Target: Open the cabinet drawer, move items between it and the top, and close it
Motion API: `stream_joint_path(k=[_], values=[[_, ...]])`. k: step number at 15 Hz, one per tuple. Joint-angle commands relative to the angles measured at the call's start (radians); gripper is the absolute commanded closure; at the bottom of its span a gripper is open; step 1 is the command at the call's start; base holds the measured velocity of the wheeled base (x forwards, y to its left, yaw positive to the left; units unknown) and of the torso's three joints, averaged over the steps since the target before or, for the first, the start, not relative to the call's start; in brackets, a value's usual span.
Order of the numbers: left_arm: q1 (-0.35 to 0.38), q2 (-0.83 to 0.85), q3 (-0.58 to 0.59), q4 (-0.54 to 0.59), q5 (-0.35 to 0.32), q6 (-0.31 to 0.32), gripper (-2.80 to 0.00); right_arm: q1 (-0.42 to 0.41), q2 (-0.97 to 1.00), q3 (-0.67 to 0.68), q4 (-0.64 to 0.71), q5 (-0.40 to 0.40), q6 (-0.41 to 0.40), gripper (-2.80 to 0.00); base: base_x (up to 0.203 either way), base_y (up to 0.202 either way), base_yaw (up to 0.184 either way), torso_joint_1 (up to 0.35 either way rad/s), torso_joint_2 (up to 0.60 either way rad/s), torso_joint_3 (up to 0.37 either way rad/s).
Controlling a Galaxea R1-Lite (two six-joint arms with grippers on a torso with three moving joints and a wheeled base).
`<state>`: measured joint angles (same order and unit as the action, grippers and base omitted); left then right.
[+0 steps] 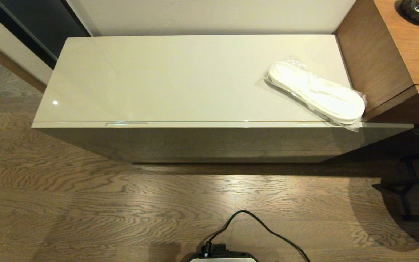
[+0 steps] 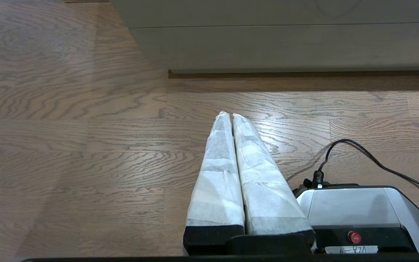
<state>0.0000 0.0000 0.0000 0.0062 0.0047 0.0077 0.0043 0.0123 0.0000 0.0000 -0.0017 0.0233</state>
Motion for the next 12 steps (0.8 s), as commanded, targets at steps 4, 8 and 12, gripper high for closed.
stream_joint_path(k=[4, 8, 12], values=[[0.000, 0.002, 0.000, 0.000, 0.000, 0.000, 0.00, 0.000, 0.000, 0.003, 0.000, 0.001, 0.000, 0.00, 0.000, 0.000, 0.000, 0.000, 0.00, 0.000], [0.000, 0.002, 0.000, 0.000, 0.000, 0.000, 0.00, 0.000, 0.000, 0.003, 0.000, 0.000, 0.000, 0.00, 0.000, 0.000, 0.000, 0.000, 0.00, 0.000], [0.000, 0.002, 0.000, 0.000, 0.000, -0.001, 0.00, 0.000, 0.000, 0.003, 0.000, 0.000, 0.000, 0.00, 0.000, 0.000, 0.000, 0.000, 0.00, 0.000]])
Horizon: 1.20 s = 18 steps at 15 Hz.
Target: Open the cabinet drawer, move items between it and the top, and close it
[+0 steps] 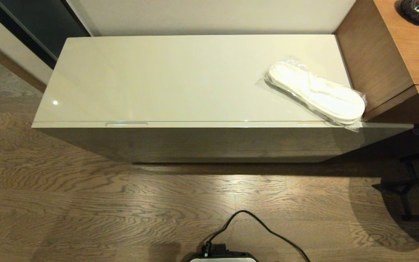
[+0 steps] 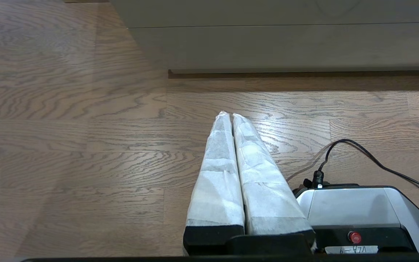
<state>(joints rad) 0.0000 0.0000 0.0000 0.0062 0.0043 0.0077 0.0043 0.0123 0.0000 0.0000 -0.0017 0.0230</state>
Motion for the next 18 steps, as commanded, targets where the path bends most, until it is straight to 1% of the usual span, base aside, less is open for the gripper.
stream_joint_path(k=[1, 18], values=[[0.000, 0.002, 0.000, 0.000, 0.000, -0.002, 0.00, 0.000, 0.000, 0.003, 0.000, 0.002, 0.000, 0.00, 0.000, 0.000, 0.000, 0.000, 0.00, 0.000], [0.000, 0.002, 0.000, 0.000, 0.000, 0.000, 0.00, 0.000, 0.000, 0.003, 0.000, 0.000, 0.000, 0.00, 0.000, 0.000, 0.000, 0.000, 0.00, 0.000]])
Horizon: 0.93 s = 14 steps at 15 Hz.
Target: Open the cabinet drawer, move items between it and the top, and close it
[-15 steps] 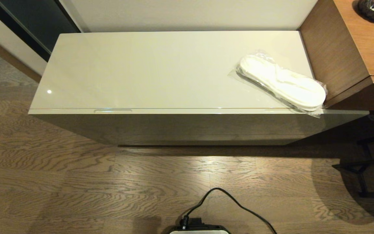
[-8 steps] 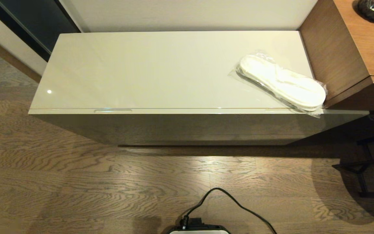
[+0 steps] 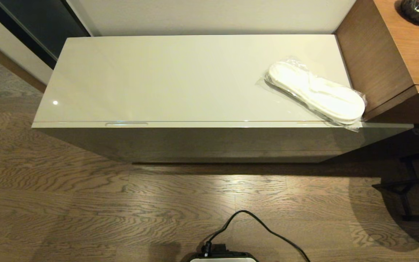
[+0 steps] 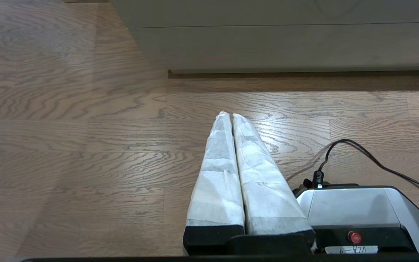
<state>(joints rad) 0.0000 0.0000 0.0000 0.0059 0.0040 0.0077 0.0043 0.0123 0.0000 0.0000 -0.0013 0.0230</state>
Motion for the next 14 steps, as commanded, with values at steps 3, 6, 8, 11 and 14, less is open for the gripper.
stream_joint_path(k=[3, 6, 8, 11, 14], values=[[0.000, 0.002, 0.000, 0.000, 0.001, 0.000, 0.00, 0.000, 0.000, 0.003, 0.000, 0.001, 0.000, 0.00, 0.000, 0.000, 0.000, 0.000, 0.00, 0.000], [0.000, 0.002, 0.000, 0.000, 0.001, 0.000, 0.00, 0.000, 0.000, 0.003, 0.000, 0.000, 0.000, 0.00, 0.000, 0.000, 0.000, 0.000, 0.00, 0.000], [0.000, 0.002, 0.000, 0.002, 0.001, 0.000, 0.00, 0.000, 0.000, 0.003, -0.002, 0.001, -0.003, 0.00, 0.000, 0.000, 0.000, 0.000, 0.00, 0.000], [0.000, 0.002, 0.000, 0.002, 0.001, 0.000, 0.00, 0.000, 0.000, 0.003, 0.000, 0.000, 0.000, 0.00, 0.000, 0.000, 0.000, 0.000, 0.00, 0.000], [0.000, 0.002, 0.000, 0.000, 0.001, 0.000, 0.00, 0.000, 0.000, 0.003, -0.002, 0.001, -0.002, 0.00, 0.000, 0.000, 0.000, 0.000, 0.00, 0.000]])
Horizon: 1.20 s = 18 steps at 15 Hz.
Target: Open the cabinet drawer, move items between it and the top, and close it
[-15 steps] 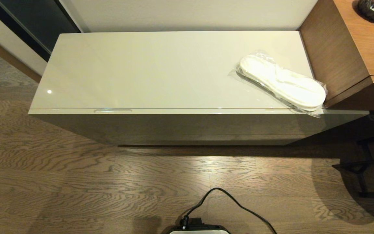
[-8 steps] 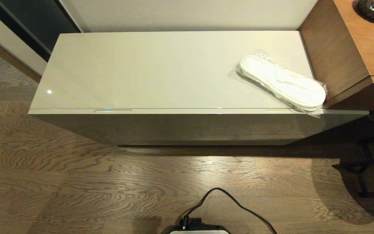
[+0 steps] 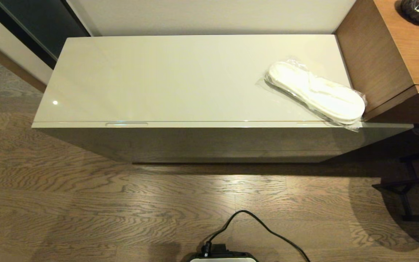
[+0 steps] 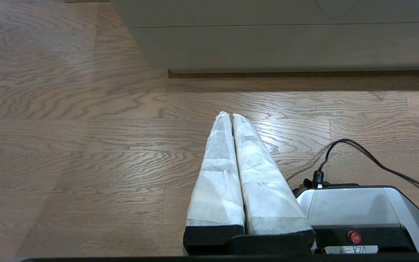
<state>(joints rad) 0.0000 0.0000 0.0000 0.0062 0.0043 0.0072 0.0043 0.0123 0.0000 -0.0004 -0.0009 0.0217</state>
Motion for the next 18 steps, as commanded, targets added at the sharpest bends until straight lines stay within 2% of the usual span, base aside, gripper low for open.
stream_joint_path(k=[1, 18], values=[[0.000, 0.002, 0.000, 0.000, 0.000, 0.000, 0.00, 0.000, 0.000, 0.003, 0.000, -0.001, 0.001, 0.00, 0.000, 0.000, 0.000, 0.000, 0.00, 0.000], [0.000, 0.002, 0.000, 0.000, 0.000, 0.000, 0.00, 0.000, 0.000, 0.003, 0.000, -0.001, 0.001, 0.00, 0.000, 0.000, 0.000, 0.000, 0.00, 0.000]])
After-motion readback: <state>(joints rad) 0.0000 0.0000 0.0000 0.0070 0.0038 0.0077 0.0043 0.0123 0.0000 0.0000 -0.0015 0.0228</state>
